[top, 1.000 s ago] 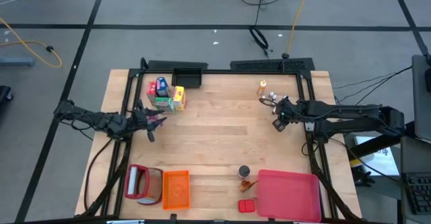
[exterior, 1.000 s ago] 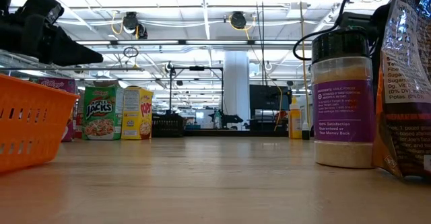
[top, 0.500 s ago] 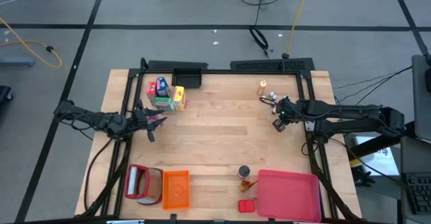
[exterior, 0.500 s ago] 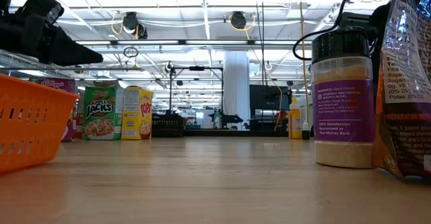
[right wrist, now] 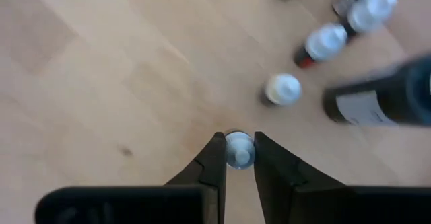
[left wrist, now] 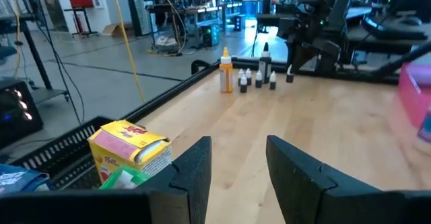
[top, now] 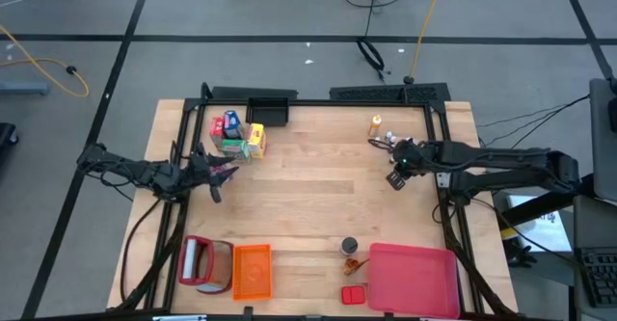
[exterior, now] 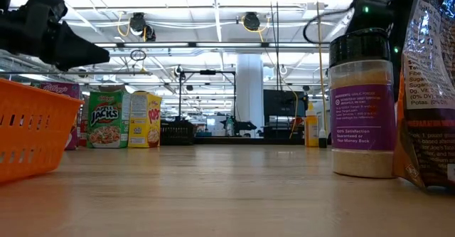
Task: Pick & Place Kitchen Items
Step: Put the small yellow coloring bottle into the orange bin
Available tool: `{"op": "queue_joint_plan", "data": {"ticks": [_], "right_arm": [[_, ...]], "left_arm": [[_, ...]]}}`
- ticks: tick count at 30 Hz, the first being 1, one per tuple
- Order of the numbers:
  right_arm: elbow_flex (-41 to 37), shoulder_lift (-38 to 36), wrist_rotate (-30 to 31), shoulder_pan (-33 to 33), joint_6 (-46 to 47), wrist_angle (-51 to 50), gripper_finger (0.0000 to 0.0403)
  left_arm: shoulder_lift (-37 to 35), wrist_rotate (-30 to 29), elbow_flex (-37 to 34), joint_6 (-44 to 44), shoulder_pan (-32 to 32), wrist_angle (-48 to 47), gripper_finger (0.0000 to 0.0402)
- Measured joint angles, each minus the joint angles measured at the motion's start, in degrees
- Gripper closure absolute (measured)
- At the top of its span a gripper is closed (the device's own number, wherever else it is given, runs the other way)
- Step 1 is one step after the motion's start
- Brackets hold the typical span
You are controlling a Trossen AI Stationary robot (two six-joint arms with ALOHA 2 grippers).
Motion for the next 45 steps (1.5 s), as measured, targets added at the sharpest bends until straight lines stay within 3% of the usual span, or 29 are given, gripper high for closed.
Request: {"op": "queue_joint_plan", "data": {"ticks": [7, 17, 23, 32, 45], "right_arm": [[7.4, 0.0, 0.1, 6.9, 0.8, 1.8, 0.0362], [13.7, 4.4, 0.0, 15.0, -4.1, 17.2, 0.0362], [18.8, 11.8, -2.1, 16.1, -8.8, 23.4, 0.0362], [29.4, 20.2, -3.0, 17.0, -15.8, 24.9, 0.0361], [33.2, 22.1, -2.9, 22.2, -22.6, 33.9, 0.0359]], "left_arm": [[0.0, 1.8, 0.0, -1.9, 0.0, 2.6, 0.0256], [2.4, 7.7, 0.2, -3.2, 0.0, 10.0, 0.0256], [12.2, 8.2, 5.3, -4.5, 0.0, 11.6, 0.0256], [33.8, 12.5, 22.3, -1.8, 0.2, 11.6, 0.0256], [57.9, 24.2, 39.4, -1.5, 5.2, 13.3, 0.0256]]}}
